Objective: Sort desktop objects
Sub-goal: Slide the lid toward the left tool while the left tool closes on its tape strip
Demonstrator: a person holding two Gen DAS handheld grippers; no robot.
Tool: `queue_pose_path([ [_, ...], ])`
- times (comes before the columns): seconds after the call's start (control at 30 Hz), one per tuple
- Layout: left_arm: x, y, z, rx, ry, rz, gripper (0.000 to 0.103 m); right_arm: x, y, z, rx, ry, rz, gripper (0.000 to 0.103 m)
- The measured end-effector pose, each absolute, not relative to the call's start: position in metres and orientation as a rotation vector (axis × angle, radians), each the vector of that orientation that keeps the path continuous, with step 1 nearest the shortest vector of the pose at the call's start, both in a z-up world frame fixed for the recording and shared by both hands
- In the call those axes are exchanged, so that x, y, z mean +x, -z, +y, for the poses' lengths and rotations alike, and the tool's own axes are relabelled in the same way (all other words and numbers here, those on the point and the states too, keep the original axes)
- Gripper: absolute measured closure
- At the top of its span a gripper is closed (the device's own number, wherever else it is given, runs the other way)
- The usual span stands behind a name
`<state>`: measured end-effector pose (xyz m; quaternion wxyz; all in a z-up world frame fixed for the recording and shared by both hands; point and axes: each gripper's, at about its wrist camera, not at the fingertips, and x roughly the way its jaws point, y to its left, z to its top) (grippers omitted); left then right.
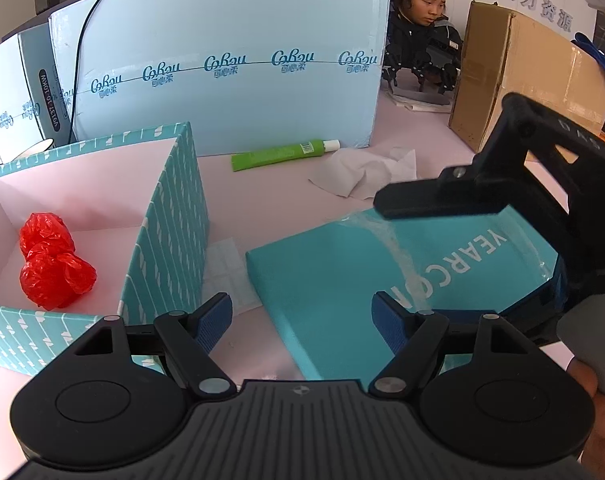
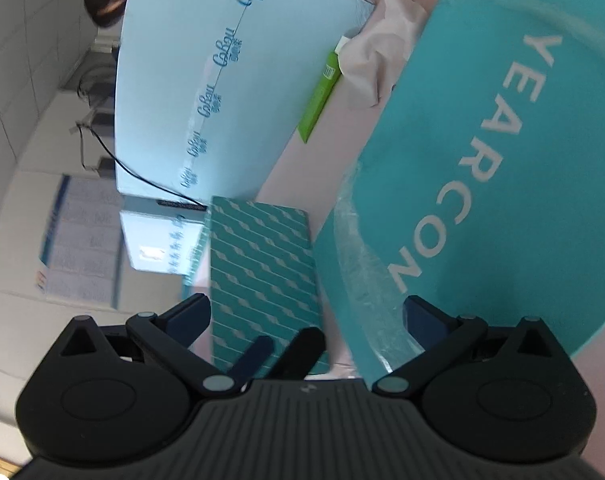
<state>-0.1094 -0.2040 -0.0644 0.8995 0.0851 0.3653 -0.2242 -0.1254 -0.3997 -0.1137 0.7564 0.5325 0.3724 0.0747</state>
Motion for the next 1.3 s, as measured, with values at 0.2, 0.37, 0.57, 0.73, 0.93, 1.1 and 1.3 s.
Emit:
queue_pose_path([
  [0.2,-0.111,0.063,-0.21,0.173,0.485,0.744,0.03,-0.133,0.101,-0.405,1.094,-0.116,0.771,0.0],
  [0.37,-0.11,0.062,-0.217,0.163,0.508,0.744,0.03,-0.145,0.082,-0.416,0.915,0.023,0.68,0.0],
  [0.57,-0.101,0.061,-0.227,0.127,0.514,0.778,0.03,-0.149,0.072,-0.427,0.667,0.204,0.633,0.0],
  [0.73,-0.093,0.063,-0.236,0.094,0.508,0.812,0.03,-0.153,0.078,-0.435,0.451,0.306,0.662,0.0],
  [0.93,-0.086,0.073,-0.251,0.1,0.5,0.869,0.03,-0.149,0.089,-0.434,0.264,0.338,0.683,0.007],
  [1.1,-0.076,0.082,-0.261,0.072,0.482,0.919,0.03,-0.143,0.098,-0.442,0.267,0.322,0.72,0.042],
  [1.3,-0.067,0.088,-0.266,0.022,0.458,0.959,0.03,-0.138,0.1,-0.439,0.238,0.333,0.714,0.047],
])
